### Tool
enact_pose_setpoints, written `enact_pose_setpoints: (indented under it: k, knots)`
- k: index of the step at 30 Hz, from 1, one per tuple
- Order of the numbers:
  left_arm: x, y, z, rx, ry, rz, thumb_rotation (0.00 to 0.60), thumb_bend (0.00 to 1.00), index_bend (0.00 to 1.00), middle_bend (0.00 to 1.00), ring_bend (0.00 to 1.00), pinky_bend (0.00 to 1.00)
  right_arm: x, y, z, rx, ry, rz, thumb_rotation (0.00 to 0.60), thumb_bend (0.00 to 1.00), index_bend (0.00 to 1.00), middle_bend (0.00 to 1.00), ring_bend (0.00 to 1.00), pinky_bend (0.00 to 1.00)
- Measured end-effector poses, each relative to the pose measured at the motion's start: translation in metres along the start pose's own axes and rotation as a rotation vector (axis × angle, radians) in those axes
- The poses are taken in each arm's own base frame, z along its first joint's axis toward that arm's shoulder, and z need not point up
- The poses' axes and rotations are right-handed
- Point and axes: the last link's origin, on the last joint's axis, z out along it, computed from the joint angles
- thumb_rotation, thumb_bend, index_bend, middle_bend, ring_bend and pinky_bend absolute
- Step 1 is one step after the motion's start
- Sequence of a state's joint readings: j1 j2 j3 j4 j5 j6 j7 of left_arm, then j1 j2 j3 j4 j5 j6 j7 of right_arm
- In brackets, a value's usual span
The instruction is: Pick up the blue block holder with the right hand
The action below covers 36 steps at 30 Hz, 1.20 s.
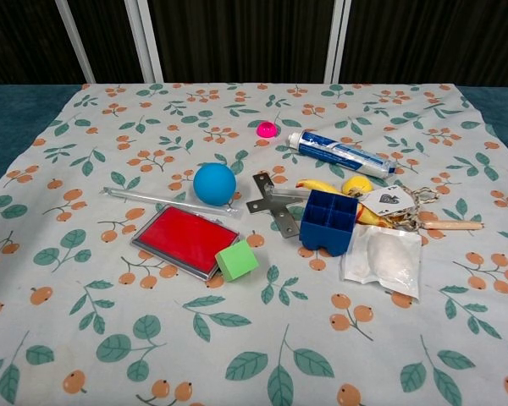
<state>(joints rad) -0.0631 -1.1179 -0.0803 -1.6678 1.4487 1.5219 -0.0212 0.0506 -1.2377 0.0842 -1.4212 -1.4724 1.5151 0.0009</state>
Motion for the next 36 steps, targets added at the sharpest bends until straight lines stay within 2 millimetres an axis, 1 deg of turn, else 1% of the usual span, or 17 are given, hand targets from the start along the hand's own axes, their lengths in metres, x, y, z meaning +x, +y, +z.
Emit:
enact_pose_setpoints:
  k: [9, 14, 18, 20, 24, 27, 28, 29, 32, 34, 36]
  knots:
    - [-0.001, 0.0, 0.0, -0.001, -0.004, 0.002, 0.6, 0.53, 0.08, 0.0, 0.02, 0.05, -0.005, -0.002, 0.0, 0.006, -0.043, 0.025, 0.6, 0.19, 0.14, 0.1, 0.08, 0.21]
    - [0.0, 0.001, 0.001, 0.003, 0.003, -0.007, 0.6, 0.53, 0.08, 0.0, 0.02, 0.05, -0.009, -0.007, 0.002, 0.024, -0.089, 0.078, 0.6, 0.19, 0.14, 0.11, 0.08, 0.21]
    - [0.001, 0.001, 0.002, 0.008, 0.001, -0.012, 0.6, 0.53, 0.08, 0.0, 0.02, 0.05, -0.01, -0.014, 0.01, 0.055, -0.143, 0.115, 0.6, 0.18, 0.14, 0.14, 0.08, 0.21]
    - [0.001, 0.001, 0.003, 0.007, -0.002, -0.013, 0.6, 0.53, 0.08, 0.0, 0.02, 0.05, -0.01, -0.022, 0.02, 0.085, -0.178, 0.12, 0.6, 0.18, 0.14, 0.14, 0.08, 0.21]
    - [0.001, 0.001, 0.003, 0.008, -0.003, -0.018, 0.6, 0.53, 0.08, 0.0, 0.02, 0.05, -0.008, -0.049, 0.043, 0.161, -0.239, 0.146, 0.6, 0.18, 0.15, 0.14, 0.08, 0.21]
    - [0.002, 0.0, 0.002, 0.012, -0.002, -0.025, 0.6, 0.53, 0.08, 0.0, 0.02, 0.05, -0.007, -0.076, 0.061, 0.225, -0.277, 0.172, 0.6, 0.18, 0.16, 0.14, 0.08, 0.21]
    - [0.002, 0.0, 0.002, 0.013, -0.001, -0.027, 0.6, 0.53, 0.08, 0.0, 0.02, 0.05, -0.007, -0.09, 0.069, 0.257, -0.293, 0.182, 0.6, 0.18, 0.16, 0.15, 0.08, 0.21]
    - [0.003, -0.001, 0.002, 0.014, -0.001, -0.03, 0.6, 0.53, 0.08, 0.0, 0.02, 0.05, -0.007, -0.096, 0.073, 0.27, -0.299, 0.186, 0.6, 0.18, 0.16, 0.15, 0.08, 0.21]
    - [0.004, -0.002, 0.002, 0.017, -0.002, -0.036, 0.6, 0.53, 0.08, 0.0, 0.02, 0.05, -0.008, -0.127, 0.086, 0.329, -0.324, 0.199, 0.6, 0.18, 0.16, 0.15, 0.09, 0.21]
    - [0.004, -0.002, 0.002, 0.018, -0.002, -0.039, 0.6, 0.53, 0.08, 0.0, 0.03, 0.05, -0.01, -0.148, 0.093, 0.362, -0.34, 0.206, 0.6, 0.18, 0.17, 0.16, 0.11, 0.21]
    - [0.005, -0.003, 0.002, 0.019, -0.003, -0.042, 0.6, 0.53, 0.08, 0.0, 0.03, 0.05, -0.014, -0.163, 0.097, 0.385, -0.351, 0.211, 0.6, 0.18, 0.18, 0.17, 0.14, 0.21]
